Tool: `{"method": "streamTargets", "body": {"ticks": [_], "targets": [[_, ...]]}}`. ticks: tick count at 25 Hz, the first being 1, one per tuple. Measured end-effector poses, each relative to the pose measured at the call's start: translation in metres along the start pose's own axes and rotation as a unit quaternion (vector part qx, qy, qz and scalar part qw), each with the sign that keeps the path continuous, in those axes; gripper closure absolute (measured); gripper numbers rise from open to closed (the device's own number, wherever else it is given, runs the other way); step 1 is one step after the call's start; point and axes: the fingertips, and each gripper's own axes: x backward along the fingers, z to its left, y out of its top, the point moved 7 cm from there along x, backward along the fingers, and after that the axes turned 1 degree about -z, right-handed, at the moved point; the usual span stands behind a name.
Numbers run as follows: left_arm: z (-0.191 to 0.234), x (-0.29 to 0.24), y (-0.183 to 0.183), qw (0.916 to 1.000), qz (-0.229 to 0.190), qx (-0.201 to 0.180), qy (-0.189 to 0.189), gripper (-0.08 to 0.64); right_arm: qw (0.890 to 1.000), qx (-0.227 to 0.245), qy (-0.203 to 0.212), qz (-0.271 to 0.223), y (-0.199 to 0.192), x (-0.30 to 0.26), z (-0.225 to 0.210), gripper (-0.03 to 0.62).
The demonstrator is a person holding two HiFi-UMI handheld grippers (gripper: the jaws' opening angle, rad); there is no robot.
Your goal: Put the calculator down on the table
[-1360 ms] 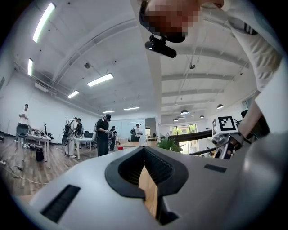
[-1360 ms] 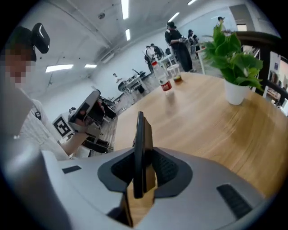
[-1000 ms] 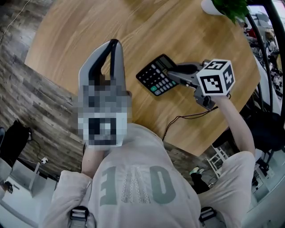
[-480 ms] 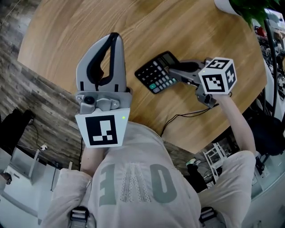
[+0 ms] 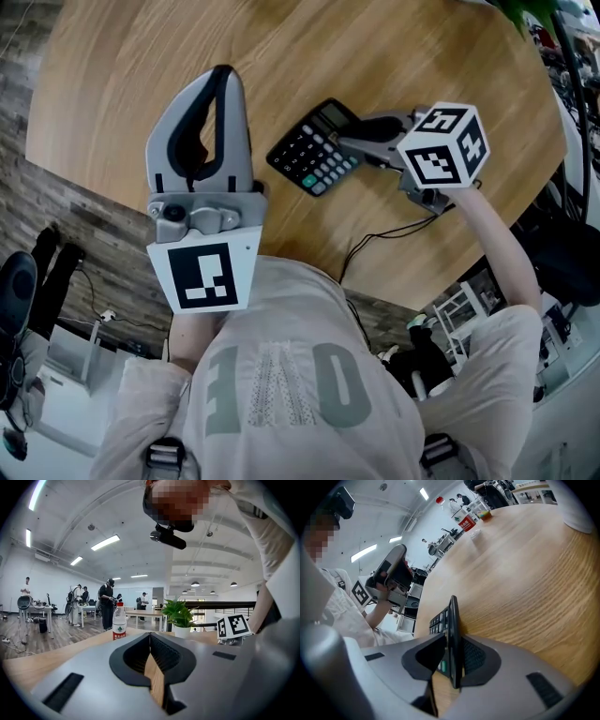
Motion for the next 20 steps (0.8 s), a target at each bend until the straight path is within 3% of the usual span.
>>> {"method": "streamTargets", "body": {"ticks": [5, 7, 15, 20], "targets": [[-0.005, -0.010, 0.001, 0.9999, -0.004, 0.003, -0.011, 0.551, 1.000, 0.010, -0.013, 0.006, 0.002, 0.000, 0.002, 0.479], [-0.009, -0.013, 0.001, 0.9998, -0.004, 0.001, -0.017, 0.551, 1.000, 0.007, -0.024, 0.007, 0.002, 0.001, -0.001, 0.421], [-0.010, -0.010, 0.002, 0.9998, -0.009, 0.000, -0.018, 0.551, 0.999, 0.004, -0.049, 0.003, 0.001, 0.001, 0.000, 0.403], [-0.005, -0.003, 0.005, 0.9998, -0.017, 0.001, -0.011, 0.551, 0.996, 0.030, -0.076, 0.020, -0.002, 0.010, 0.006, 0.396]]}}
